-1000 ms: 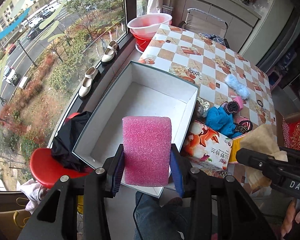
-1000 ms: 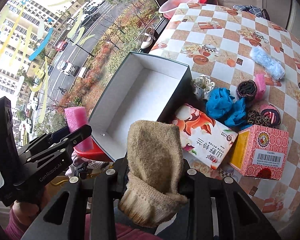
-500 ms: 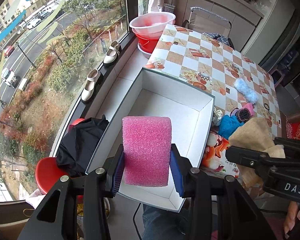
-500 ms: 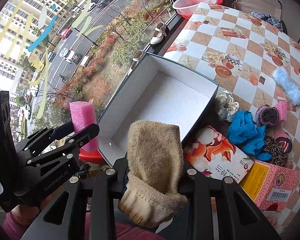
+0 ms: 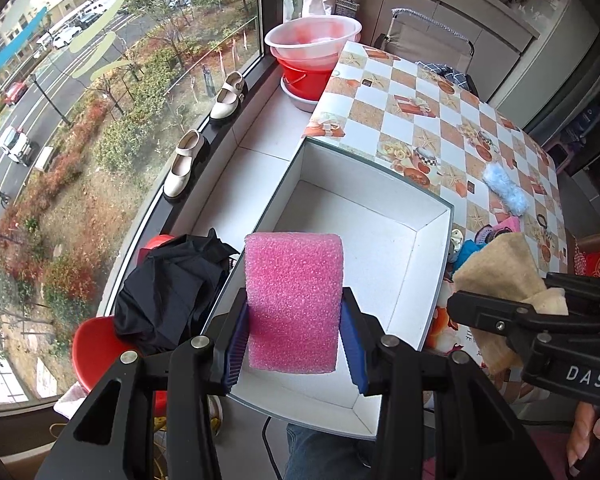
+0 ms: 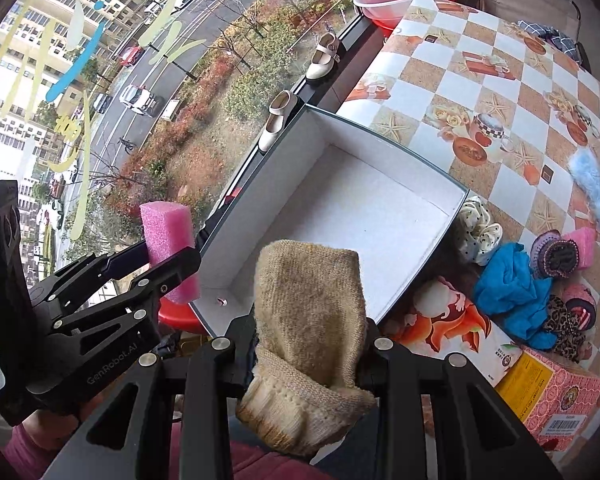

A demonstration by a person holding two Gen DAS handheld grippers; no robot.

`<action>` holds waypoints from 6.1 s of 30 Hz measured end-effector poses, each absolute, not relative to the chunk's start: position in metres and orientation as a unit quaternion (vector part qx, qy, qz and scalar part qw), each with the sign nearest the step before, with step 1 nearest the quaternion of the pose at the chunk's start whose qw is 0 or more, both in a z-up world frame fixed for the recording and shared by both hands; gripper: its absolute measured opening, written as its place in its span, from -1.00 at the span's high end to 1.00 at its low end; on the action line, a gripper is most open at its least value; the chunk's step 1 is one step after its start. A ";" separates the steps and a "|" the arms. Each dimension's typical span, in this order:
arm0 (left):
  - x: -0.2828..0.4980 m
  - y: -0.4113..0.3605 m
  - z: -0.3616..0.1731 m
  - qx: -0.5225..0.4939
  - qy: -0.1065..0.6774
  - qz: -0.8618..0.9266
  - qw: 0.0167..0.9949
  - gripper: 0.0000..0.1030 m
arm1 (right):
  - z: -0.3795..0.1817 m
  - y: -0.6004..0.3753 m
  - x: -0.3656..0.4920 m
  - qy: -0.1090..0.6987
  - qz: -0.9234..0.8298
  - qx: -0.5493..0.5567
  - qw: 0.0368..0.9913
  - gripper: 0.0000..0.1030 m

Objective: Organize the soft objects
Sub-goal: 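Carry the pink sponge in the left tool and beige sock in the right tool over the white box, then open the left tool dropping the sponge while the right tool releases the sock into the box, then move both tools back over the pile of soft items, then grasp the light blue fluffy puff with the right tool, then grasp the dark striped knit beanie with the left tool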

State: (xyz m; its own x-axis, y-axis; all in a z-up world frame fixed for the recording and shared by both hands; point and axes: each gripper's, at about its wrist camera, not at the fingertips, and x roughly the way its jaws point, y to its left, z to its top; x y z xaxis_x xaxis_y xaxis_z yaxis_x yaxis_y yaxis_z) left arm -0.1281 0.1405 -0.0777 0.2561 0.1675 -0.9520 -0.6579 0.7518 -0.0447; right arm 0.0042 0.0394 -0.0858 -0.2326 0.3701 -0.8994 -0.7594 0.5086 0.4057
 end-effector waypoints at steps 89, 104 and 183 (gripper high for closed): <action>0.137 -0.001 -0.170 -0.102 0.677 0.030 0.728 -0.86 | -0.184 -0.219 0.236 0.768 0.143 -0.020 0.625 -1.00; 0.210 -0.013 -0.278 -0.031 0.758 0.102 0.643 -0.86 | -0.291 -0.194 0.257 0.803 0.200 -0.060 0.558 -1.00; 0.298 0.014 -0.265 -0.188 0.681 0.114 0.699 0.16 | -0.203 -0.198 0.344 0.649 0.301 -0.055 0.697 0.28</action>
